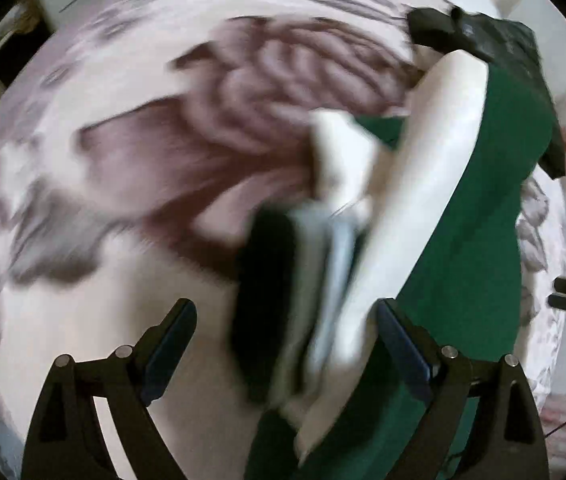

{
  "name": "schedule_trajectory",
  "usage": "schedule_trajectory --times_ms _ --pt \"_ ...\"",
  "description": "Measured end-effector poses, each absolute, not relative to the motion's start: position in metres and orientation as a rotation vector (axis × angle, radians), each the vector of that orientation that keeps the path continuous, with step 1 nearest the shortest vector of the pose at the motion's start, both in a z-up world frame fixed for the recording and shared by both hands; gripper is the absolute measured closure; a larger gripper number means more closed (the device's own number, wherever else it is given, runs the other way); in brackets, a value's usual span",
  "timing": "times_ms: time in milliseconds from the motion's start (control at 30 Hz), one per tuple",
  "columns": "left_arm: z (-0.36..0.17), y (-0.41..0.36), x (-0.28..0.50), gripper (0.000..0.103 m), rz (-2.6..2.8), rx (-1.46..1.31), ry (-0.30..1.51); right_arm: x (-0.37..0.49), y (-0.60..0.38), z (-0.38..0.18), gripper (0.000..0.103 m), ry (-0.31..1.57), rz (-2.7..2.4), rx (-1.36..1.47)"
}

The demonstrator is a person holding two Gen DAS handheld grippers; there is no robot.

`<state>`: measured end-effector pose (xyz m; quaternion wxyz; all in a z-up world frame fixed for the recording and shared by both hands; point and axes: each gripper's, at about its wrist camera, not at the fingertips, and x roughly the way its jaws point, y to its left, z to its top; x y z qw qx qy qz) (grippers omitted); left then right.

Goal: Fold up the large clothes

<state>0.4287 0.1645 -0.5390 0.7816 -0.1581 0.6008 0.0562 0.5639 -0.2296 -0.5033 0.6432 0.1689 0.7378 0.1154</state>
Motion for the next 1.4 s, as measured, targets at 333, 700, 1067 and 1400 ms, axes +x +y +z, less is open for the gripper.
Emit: schedule_trajectory --times_ms 333,700,1067,1400 --pt "-0.517 0.154 0.436 0.068 -0.007 -0.389 1.255 0.568 -0.234 -0.557 0.036 1.779 0.268 0.477" --pt "-0.512 0.117 0.525 0.030 -0.167 -0.396 1.310 0.612 -0.232 -0.559 0.036 1.732 0.328 0.503" --pt "-0.537 0.185 0.526 0.097 0.090 -0.532 1.269 0.646 -0.218 -0.565 0.036 1.735 0.402 0.531" --pt "-0.497 0.225 0.480 0.050 0.021 -0.797 1.249 0.633 -0.186 -0.563 0.036 1.737 0.491 0.530"
